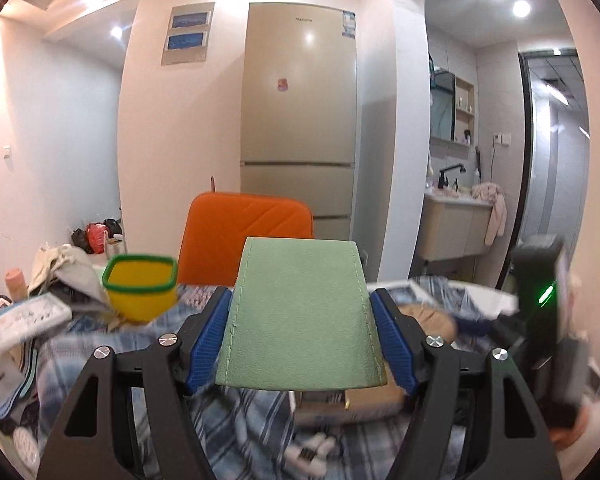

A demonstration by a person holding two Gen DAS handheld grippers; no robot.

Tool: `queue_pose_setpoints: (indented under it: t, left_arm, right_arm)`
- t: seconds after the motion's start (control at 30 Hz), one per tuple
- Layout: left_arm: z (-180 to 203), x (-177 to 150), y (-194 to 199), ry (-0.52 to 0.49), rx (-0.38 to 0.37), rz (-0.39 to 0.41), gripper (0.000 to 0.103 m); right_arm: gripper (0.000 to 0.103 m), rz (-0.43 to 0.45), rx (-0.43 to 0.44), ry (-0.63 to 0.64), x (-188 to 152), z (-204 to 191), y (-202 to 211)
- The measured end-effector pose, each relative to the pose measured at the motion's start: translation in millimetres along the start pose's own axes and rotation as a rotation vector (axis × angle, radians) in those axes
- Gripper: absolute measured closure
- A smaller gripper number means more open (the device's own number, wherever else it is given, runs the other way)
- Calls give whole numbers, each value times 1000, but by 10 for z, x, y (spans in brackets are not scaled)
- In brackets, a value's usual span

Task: Organize soft objects
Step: 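Lower the green card and beige disc into the box and open both grippers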

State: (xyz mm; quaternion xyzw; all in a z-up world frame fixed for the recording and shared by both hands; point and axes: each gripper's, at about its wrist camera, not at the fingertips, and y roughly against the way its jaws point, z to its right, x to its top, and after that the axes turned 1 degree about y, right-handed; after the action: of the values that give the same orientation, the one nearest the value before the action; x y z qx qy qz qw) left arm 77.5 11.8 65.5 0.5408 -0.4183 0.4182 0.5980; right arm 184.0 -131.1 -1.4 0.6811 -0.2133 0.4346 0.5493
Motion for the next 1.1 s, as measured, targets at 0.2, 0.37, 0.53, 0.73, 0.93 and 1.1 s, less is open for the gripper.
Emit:
queue_pose_setpoints:
  t: [0.2,0.37,0.53,0.73,0.93,1.1]
  left_arm:
    - [133,155,-195,-34,11,14,34]
    - [232,82,-319,-52,34,-45,34]
    - [271,47,-403,-64,38,-72,34]
    - [238,48,-456,-57,43,-90,34]
    - [222,45,-520,-54,38,-112,34]
    - [307,0,-724,-64,-7,-184,34]
  right_arm:
    - [20,-104,7,-66,-48,106,-447]
    - [20,-167,10,-60,-229,160,-661]
    - [20,-215,20,-72,-309,218,-829]
    - [15,-221,51,-89,-356,228,-873]
    - [15,-178,29,-111,-303,305,-651]
    - [15,-97,-176,-183,-242,610,-251]
